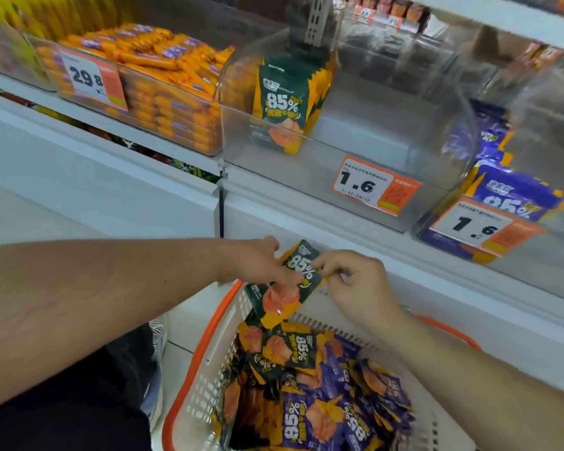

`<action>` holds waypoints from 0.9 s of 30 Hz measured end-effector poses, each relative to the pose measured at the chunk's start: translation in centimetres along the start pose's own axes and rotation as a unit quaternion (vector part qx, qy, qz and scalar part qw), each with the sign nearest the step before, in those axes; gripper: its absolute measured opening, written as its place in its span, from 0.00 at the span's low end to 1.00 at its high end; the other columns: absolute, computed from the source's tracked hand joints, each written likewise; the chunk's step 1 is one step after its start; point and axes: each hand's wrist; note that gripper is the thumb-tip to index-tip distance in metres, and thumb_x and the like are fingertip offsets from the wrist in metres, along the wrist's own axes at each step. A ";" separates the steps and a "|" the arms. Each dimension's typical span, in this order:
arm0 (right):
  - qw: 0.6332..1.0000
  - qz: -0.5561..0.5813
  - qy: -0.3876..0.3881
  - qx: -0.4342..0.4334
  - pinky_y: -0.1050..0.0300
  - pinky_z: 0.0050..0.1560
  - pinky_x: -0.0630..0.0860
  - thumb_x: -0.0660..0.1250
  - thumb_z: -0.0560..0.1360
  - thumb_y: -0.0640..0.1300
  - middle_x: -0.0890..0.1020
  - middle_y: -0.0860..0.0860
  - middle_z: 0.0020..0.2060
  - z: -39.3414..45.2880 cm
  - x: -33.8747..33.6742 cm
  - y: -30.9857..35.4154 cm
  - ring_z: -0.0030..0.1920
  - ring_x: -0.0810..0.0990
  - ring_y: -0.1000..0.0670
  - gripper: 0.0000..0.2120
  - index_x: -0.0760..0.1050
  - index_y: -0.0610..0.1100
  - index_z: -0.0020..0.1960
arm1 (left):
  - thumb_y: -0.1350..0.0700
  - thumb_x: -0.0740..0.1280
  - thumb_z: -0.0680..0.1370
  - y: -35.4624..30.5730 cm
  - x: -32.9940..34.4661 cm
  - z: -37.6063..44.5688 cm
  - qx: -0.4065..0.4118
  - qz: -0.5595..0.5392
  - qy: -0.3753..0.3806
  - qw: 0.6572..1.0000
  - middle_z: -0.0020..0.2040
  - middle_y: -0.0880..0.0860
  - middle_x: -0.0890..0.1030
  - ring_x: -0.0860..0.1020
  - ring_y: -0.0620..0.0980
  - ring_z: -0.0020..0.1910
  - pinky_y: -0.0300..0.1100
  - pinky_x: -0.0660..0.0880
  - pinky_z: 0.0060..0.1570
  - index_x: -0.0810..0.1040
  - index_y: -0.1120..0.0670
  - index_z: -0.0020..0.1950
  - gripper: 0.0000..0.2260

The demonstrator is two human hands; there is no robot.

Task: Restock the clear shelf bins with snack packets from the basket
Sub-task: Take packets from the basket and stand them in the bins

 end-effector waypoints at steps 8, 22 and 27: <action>0.973 0.115 -0.151 0.130 0.65 0.33 0.70 0.63 0.74 0.29 0.77 0.47 0.36 2.0 -2.0 6.1 0.32 0.73 0.55 0.21 0.70 0.57 0.49 | 0.58 0.68 0.79 -0.8 -1.8 -0.4 0.076 -0.277 -0.145 0.947 0.49 0.57 0.81 0.79 0.55 0.49 0.50 0.76 0.53 0.75 0.55 0.49 0.02; 0.976 0.153 -0.071 0.140 0.64 0.21 0.62 0.69 0.77 0.39 0.78 0.48 0.28 10.6 -4.5 12.2 0.19 0.69 0.53 0.07 0.76 0.44 0.40 | 0.41 0.55 0.80 -3.2 -7.1 -2.5 0.169 -0.368 -0.331 0.853 0.46 0.59 0.83 0.81 0.57 0.46 0.52 0.77 0.50 0.77 0.61 0.50 0.24; 0.925 0.278 -0.105 0.238 0.65 0.20 0.63 0.66 0.79 0.40 0.77 0.48 0.31 15.9 -5.3 14.1 0.20 0.71 0.54 0.04 0.73 0.44 0.45 | 0.48 0.52 0.84 -3.5 -8.0 -2.3 0.165 -0.433 -0.365 0.807 0.47 0.52 0.84 0.79 0.50 0.39 0.46 0.73 0.44 0.78 0.55 0.54 0.18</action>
Point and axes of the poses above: each hand's wrist, its own z-axis towards the middle knuckle, its own x-axis out of the palm, y = z × x
